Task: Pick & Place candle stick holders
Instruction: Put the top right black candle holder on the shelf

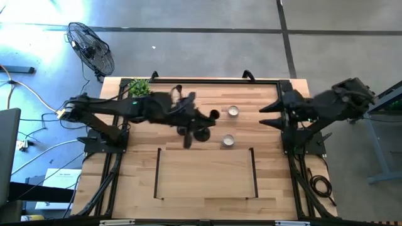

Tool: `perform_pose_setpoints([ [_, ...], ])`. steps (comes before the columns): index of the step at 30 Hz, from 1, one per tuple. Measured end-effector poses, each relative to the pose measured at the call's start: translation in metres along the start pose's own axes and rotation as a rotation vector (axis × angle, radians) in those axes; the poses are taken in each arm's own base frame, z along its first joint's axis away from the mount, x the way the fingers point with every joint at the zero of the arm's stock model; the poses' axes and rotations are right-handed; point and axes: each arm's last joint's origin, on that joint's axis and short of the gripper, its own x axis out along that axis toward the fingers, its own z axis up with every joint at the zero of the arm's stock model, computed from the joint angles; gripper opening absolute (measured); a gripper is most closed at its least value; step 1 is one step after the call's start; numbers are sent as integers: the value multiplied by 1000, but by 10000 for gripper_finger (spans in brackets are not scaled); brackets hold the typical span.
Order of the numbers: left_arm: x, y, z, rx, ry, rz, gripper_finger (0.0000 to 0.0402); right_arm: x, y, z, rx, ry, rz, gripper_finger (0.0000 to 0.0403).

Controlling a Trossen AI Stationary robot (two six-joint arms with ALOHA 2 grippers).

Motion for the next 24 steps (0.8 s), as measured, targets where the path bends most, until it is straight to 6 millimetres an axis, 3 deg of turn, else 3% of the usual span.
perform_pose_setpoints([
  [5,-35,-34,12,-22,-50,158,6,-6,11,-4,-67,-44,-55,165],
  [13,-72,-90,2,-80,-86,565,5,-21,21,-8,-177,-202,-307,165],
  [18,-77,-109,-32,-173,-138,745,5,-25,26,-9,-191,-245,-372,165],
  [24,-77,-120,-80,-260,-215,815,5,-15,38,-12,-178,-239,-369,165],
])
